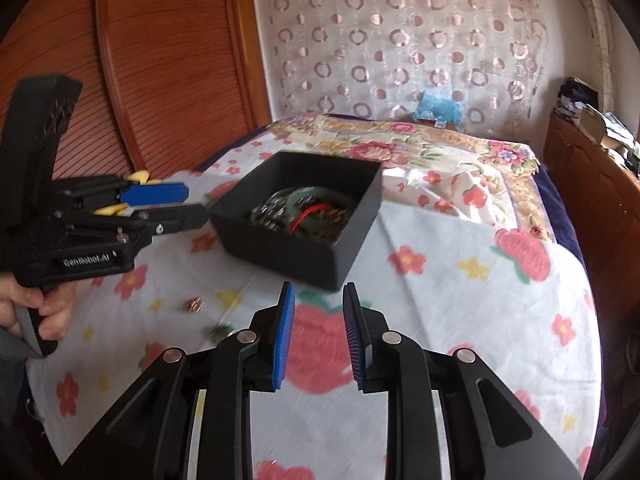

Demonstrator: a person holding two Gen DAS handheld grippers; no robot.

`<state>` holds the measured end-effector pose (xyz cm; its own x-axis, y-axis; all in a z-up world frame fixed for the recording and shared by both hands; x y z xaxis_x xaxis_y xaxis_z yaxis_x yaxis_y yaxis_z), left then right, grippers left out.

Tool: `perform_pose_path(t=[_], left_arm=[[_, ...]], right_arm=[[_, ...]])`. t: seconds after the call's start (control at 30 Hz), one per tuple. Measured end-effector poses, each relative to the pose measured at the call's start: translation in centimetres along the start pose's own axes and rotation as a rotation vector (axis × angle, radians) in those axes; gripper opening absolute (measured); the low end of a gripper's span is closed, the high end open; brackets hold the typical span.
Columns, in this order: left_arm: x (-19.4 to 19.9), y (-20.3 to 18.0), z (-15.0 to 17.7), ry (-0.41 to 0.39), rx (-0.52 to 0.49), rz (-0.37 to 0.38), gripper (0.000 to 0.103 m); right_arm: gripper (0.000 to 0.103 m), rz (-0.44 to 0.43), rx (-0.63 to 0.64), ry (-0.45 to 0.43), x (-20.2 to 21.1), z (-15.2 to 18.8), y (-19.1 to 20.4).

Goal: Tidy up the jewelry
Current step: 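Grasp the green-charm silver chain with the right tool while the left tool approaches the flower stud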

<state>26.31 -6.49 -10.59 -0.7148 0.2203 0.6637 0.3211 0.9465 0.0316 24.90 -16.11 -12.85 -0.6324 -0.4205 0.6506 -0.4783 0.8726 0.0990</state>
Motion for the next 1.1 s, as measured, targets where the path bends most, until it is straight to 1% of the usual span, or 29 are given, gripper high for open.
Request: perform_pose_path(t=[0.1, 0.13, 0.17, 0.23, 0.5, 0.7, 0.73, 0.77, 0.8, 1.07, 1.1], left_arm=[[0.7, -0.7, 0.7, -0.001, -0.010, 0.014, 0.043], [0.9, -0.8, 0.9, 0.000, -0.013, 0.018, 0.045], [1.0, -0.9, 1.1, -0.001, -0.014, 0.019, 0.049], [1.3, -0.8, 2.0, 0.002, -0.007, 0.023, 0.051], [1.3, 0.2, 5.5, 0.053, 0.019, 0.022, 0.051], [0.9, 1.2, 7.0, 0.081, 0.029, 0.016, 0.051], [0.8, 1.2, 7.1, 0.084, 0.030, 0.016, 0.051], [0.8, 1.3, 7.2, 0.086, 0.031, 0.016, 0.051], [0.7, 1.3, 7.3, 0.088, 0.033, 0.017, 0.051], [0.2, 0.9, 7.9, 0.106, 0.034, 0.029, 0.051], [0.1, 0.8, 7.9, 0.108, 0.034, 0.030, 0.051]], right_arm=[[0.027, -0.021, 0.017, 0.018, -0.2, 0.7, 1.2], [0.027, -0.027, 0.020, 0.023, -0.3, 0.8, 1.4], [0.027, -0.034, 0.029, 0.032, -0.5, 1.0, 1.8], [0.027, -0.041, 0.048, 0.047, -0.9, 1.2, 2.4], [0.027, -0.089, 0.102, 0.098, -2.5, 1.6, 5.0], [0.027, -0.117, 0.143, 0.143, -3.6, 2.0, 6.6], [0.026, -0.113, 0.146, 0.144, -3.7, 2.1, 6.7], [0.018, -0.107, 0.148, 0.145, -3.8, 2.1, 6.8], [0.016, -0.111, 0.149, 0.156, -3.9, 2.2, 6.9], [0.016, -0.116, 0.165, 0.197, -4.9, 2.5, 6.7], [0.014, -0.114, 0.174, 0.197, -4.8, 2.5, 6.7]])
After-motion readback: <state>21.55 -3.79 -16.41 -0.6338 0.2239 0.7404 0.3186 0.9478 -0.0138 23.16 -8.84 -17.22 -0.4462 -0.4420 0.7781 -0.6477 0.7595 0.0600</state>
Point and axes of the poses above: each gripper's, at about its wrist camera, not at the fingertips, and x roughly against the way its jaws point, y to its left, z to its underside, the point moved 9 cm from there along -x, roughly the way its jaws point, and after that the axes turned 1 degree about -y, right-handed, at the moved point
